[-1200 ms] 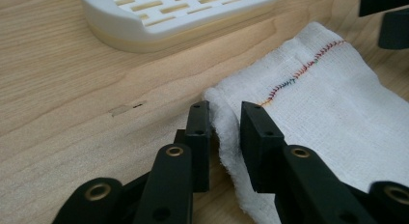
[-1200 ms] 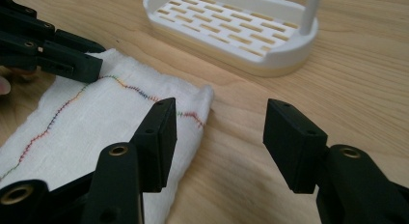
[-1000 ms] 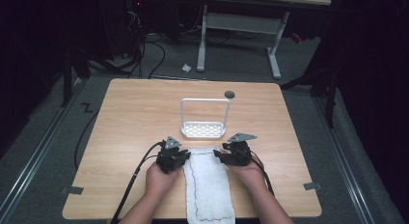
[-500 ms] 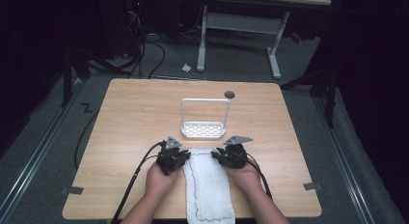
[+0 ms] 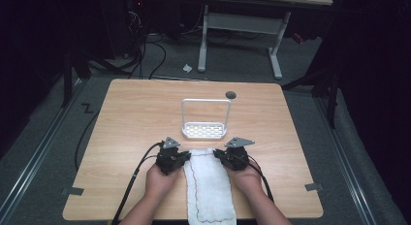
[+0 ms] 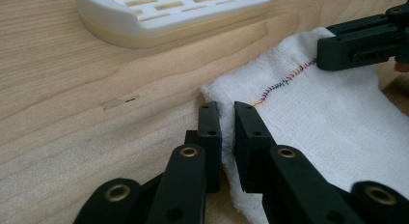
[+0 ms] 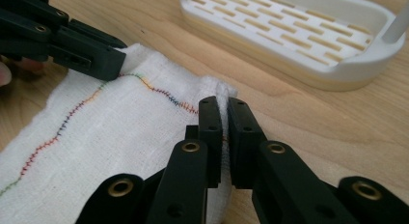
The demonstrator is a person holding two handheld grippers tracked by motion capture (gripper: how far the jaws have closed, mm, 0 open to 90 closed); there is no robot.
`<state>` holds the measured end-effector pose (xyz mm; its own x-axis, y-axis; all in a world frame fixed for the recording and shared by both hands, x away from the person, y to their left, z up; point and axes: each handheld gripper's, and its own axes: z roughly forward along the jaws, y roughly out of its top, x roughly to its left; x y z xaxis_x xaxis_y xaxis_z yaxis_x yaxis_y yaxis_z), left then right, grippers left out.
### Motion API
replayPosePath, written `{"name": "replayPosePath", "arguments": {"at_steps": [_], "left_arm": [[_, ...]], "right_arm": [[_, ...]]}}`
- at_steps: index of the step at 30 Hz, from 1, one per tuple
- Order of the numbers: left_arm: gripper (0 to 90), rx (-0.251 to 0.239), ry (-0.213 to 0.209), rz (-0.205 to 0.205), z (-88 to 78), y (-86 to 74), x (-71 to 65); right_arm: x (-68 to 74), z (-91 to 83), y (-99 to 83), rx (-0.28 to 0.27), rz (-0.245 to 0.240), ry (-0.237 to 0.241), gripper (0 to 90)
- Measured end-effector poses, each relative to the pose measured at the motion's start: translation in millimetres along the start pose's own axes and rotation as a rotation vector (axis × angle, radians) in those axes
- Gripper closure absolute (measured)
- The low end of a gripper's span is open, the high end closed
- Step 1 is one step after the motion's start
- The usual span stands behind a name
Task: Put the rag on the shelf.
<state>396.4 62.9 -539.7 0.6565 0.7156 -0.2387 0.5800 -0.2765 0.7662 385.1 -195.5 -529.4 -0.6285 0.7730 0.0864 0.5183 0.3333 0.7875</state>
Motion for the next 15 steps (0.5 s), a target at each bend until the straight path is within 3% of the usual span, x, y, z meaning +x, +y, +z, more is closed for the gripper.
{"name": "replayPosePath", "arguments": {"at_steps": [2, 8, 10, 15], "left_arm": [[83.0, -0.011, -0.001, 0.006, -1.1, -0.4, -0.2], [83.4, -0.072, -0.024, -0.028, -9.9, -1.3, 0.6], [83.5, -0.119, -0.025, -0.031, -17.2, 1.0, -2.8], [83.6, -0.243, -0.016, 0.008, -42.5, 18.8, -15.8]], "right_arm": [[1.6, -3.4, 1.1, -0.013, -0.009, -0.001, 86.1], [9.7, -14.5, 6.3, -0.078, -0.035, -0.016, 86.2], [13.5, -20.1, 9.2, -0.106, -0.048, -0.026, 86.2], [20.2, -43.5, 22.8, -0.214, -0.055, -0.048, 86.1]]}}
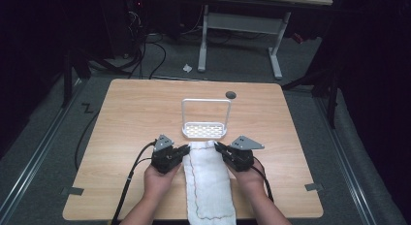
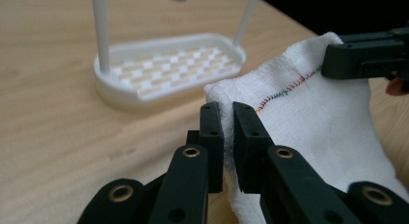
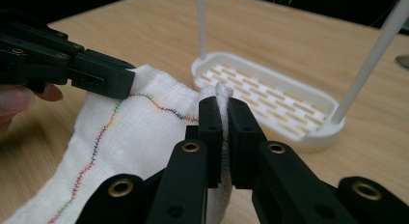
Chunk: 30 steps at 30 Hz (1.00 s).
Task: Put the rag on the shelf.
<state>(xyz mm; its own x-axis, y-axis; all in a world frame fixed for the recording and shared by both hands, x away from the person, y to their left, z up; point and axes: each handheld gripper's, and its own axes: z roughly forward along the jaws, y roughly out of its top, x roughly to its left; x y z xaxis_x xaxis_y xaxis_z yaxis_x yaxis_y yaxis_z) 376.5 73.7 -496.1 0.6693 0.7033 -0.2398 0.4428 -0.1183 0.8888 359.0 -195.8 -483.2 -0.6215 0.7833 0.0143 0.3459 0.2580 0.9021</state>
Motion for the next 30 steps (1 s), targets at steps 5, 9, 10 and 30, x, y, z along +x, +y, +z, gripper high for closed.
{"name": "replayPosePath", "arguments": {"at_steps": [5, 9, 10, 30], "left_arm": [[83.7, -0.08, -0.008, 0.042, -17.1, 28.2, -11.4], [83.7, -0.112, -0.002, 0.091, -25.6, 47.3, -19.2], [83.7, -0.117, -0.002, 0.093, -27.0, 50.8, -20.2], [84.0, -0.267, 0.019, 0.219, -51.9, 131.8, -32.7]], "right_arm": [[-0.2, -14.9, 17.9, -0.063, 0.001, -0.012, 86.1], [-3.0, -24.3, 33.7, -0.098, 0.001, -0.016, 86.1], [-3.5, -26.7, 38.5, -0.108, 0.005, -0.014, 86.1], [-7.9, -53.6, 116.3, -0.253, -0.052, -0.052, 86.0]]}}
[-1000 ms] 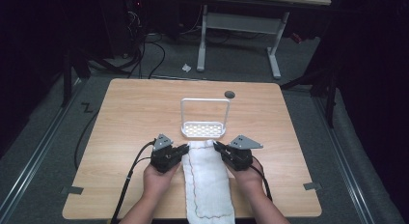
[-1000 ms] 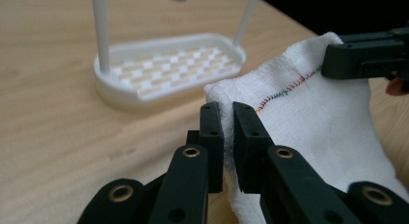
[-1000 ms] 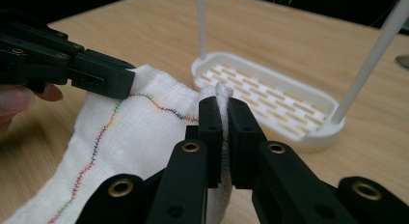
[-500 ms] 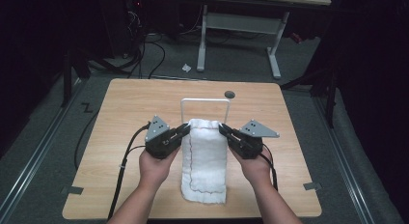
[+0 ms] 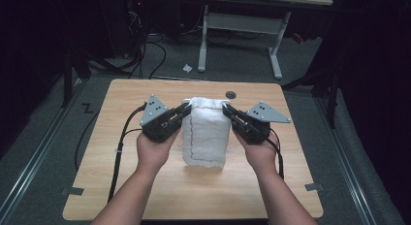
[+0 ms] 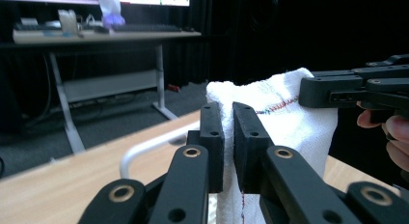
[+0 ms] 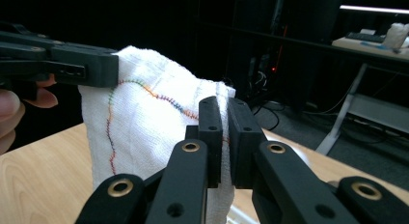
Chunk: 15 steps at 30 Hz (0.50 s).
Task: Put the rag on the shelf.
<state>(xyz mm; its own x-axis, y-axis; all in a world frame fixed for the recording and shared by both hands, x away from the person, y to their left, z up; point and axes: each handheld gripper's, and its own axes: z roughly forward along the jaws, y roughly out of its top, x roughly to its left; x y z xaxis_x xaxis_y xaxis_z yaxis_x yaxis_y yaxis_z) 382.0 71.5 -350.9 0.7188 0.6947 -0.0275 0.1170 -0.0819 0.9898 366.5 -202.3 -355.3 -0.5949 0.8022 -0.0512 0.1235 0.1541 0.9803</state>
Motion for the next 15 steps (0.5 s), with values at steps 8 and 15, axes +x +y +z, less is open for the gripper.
{"name": "replayPosePath", "arguments": {"at_steps": [8, 15], "left_arm": [[84.0, -0.018, 0.009, 0.063, 5.9, 24.4, -1.6], [84.0, -0.015, 0.005, 0.09, 8.7, 35.9, 0.1]], "right_arm": [[-9.4, -4.2, 19.9, -0.029, 0.002, -0.016, 86.1], [-10.8, -9.4, 32.2, -0.049, -0.025, -0.03, 86.0]]}}
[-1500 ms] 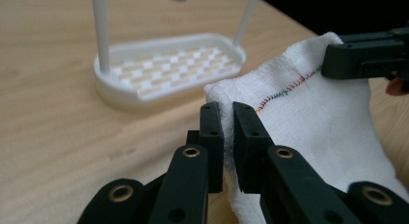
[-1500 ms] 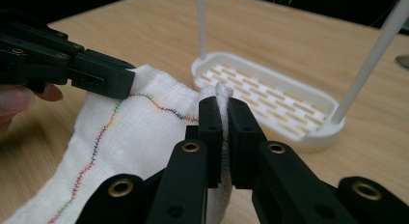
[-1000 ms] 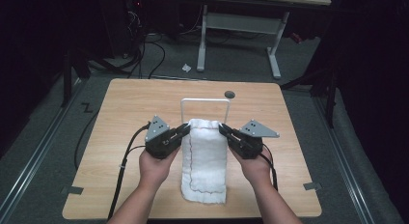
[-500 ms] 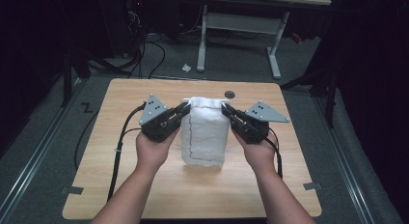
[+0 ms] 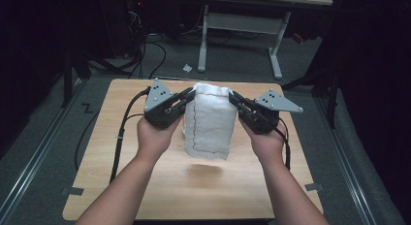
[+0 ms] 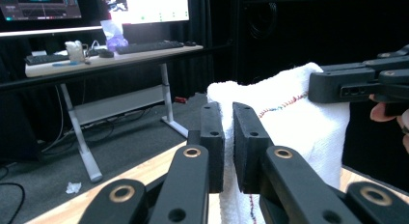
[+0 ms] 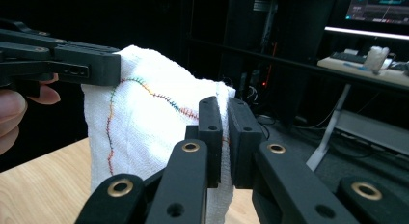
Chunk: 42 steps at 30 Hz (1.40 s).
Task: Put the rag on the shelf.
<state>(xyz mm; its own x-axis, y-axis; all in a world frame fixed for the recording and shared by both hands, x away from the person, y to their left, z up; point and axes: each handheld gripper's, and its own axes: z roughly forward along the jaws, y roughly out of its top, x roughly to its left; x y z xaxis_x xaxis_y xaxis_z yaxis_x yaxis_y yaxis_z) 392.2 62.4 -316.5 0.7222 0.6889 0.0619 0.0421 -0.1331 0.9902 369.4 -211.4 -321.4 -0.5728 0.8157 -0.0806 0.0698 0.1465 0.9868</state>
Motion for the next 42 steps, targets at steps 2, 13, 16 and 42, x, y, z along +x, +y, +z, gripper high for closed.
{"name": "replayPosePath", "arguments": {"at_steps": [2, 13, 16, 42], "left_arm": [[84.0, 0.002, 0.001, 0.016, 1.1, 2.0, -0.3], [84.0, 0.001, 0.04, 0.034, 17.8, 13.2, 18.5], [84.0, 0.002, 0.052, 0.037, 26.1, 18.6, 26.5], [83.8, 0.075, 0.107, -0.016, 95.6, 19.5, 79.3]], "right_arm": [[-0.2, -0.9, 3.1, -0.008, 0.0, -0.006, 86.0], [-8.1, 18.1, 12.7, -0.012, -0.009, -0.036, 86.0], [-16.4, 29.3, 16.9, -0.01, 0.007, -0.038, 86.0], [-75.2, 108.2, 21.9, 0.063, 0.09, -0.062, 85.9]]}}
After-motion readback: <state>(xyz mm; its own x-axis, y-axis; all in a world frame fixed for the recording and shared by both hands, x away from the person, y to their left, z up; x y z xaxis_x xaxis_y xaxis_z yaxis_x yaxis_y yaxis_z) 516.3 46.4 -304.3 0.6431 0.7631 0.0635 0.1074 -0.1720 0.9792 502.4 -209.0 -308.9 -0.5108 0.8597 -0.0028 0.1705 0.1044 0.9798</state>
